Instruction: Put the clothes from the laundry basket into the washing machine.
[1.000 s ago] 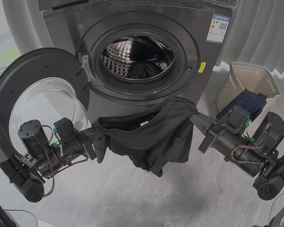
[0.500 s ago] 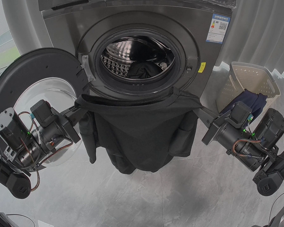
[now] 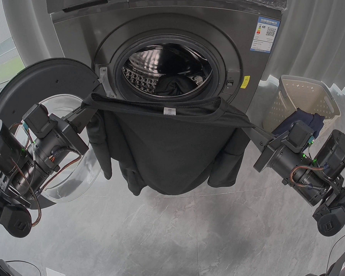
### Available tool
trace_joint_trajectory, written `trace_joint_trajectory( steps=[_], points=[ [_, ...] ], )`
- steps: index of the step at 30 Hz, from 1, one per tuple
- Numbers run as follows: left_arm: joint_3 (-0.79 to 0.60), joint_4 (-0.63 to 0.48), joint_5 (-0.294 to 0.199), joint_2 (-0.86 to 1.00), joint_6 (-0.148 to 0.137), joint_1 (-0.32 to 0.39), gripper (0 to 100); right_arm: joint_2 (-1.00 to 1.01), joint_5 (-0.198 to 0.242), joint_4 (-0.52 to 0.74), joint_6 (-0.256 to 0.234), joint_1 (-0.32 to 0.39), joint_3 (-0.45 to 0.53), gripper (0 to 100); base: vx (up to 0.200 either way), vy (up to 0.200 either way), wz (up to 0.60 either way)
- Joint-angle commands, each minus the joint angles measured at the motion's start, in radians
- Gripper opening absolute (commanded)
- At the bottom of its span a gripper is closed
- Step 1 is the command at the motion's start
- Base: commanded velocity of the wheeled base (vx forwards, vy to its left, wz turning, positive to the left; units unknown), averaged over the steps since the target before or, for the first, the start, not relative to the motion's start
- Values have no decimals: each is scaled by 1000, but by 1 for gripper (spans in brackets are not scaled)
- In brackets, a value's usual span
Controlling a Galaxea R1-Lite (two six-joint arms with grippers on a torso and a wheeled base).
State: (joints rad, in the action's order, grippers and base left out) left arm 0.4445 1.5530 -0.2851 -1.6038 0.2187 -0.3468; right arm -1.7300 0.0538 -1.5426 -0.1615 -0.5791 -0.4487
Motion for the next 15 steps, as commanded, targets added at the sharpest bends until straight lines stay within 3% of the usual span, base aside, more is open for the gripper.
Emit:
trace_joint_trajectory(
  steps=[1, 15],
  points=[
    [-13, 1, 0, 18, 1, -4, 0, 13, -2, -1, -1, 1, -10, 0, 0, 0, 0],
    [-49, 2, 0, 16, -10, -8, 0, 59, -6, -1, -1, 2, -31, 0, 0, 0, 0]
  ],
)
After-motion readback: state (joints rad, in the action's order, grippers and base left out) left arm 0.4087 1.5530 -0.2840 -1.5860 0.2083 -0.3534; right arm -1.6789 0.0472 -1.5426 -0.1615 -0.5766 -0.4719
